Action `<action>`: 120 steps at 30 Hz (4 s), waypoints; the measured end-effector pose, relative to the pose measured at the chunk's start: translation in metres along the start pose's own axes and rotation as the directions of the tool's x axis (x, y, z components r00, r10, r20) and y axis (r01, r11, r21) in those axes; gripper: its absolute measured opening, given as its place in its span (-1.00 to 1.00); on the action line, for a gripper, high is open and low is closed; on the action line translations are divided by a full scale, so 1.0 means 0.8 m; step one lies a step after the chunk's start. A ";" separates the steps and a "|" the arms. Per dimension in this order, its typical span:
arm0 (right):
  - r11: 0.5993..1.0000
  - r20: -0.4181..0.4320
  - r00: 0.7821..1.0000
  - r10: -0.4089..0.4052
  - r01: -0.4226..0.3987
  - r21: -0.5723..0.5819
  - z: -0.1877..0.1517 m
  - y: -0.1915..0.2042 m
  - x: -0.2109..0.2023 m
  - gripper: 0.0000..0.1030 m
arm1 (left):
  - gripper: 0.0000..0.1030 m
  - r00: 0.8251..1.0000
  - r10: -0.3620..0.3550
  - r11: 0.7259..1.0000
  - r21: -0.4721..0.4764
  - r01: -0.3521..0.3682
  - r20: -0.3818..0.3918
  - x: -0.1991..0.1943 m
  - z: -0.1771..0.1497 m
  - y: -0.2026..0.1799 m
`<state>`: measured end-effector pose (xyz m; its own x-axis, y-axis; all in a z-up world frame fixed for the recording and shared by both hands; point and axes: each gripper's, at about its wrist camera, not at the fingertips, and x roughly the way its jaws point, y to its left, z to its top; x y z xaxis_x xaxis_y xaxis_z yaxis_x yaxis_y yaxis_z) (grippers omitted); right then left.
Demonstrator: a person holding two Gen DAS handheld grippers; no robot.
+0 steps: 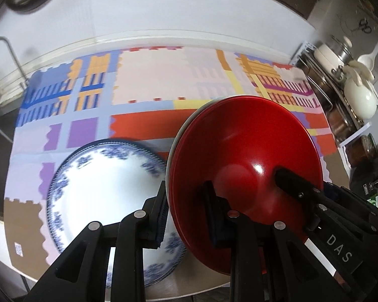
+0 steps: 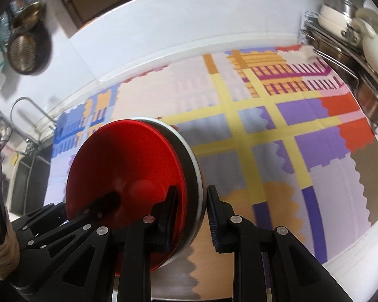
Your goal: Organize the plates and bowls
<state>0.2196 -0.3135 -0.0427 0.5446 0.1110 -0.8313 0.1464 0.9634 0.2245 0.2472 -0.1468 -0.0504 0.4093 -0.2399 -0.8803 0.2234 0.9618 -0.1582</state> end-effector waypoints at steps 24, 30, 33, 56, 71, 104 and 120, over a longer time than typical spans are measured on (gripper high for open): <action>0.990 -0.089 0.992 0.090 -0.099 -0.099 -0.043 0.151 0.032 -0.52 | -0.50 0.997 0.061 0.989 -0.133 -0.065 -0.037 -0.025 -0.050 0.153; 0.991 -0.123 0.989 0.080 -0.093 -0.101 -0.045 0.162 0.053 -0.52 | -0.50 0.996 0.060 0.988 -0.136 -0.069 -0.072 -0.009 -0.052 0.164; 0.991 -0.134 0.988 0.078 -0.091 -0.095 -0.045 0.163 0.062 -0.52 | -0.50 0.994 0.063 0.988 -0.132 -0.075 -0.089 0.000 -0.052 0.168; 0.993 -0.202 0.978 0.062 -0.081 -0.088 -0.050 0.161 0.095 -0.52 | -0.42 0.990 0.051 0.989 -0.129 -0.069 -0.134 0.024 -0.053 0.173; 0.995 -0.086 0.993 0.077 -0.083 -0.058 -0.053 0.153 0.061 -0.26 | 0.10 0.996 0.080 0.993 -0.089 -0.078 0.025 -0.029 -0.057 0.179; 0.966 0.428 0.904 -0.005 0.116 -0.233 -0.249 0.109 -0.181 0.70 | 0.97 0.815 0.212 0.976 -0.070 -0.207 0.540 -0.213 -0.291 0.089; 0.969 0.501 0.865 0.036 0.093 -0.230 -0.315 0.084 -0.253 0.79 | 1.00 0.756 0.237 0.967 -0.075 -0.242 0.610 -0.268 -0.363 0.051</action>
<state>-0.0889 -0.2101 0.0124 0.8899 0.0085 -0.4561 0.0023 0.9997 0.0232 -0.0886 -0.0178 0.0022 0.9023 -0.0341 -0.4297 0.0505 0.9984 0.0269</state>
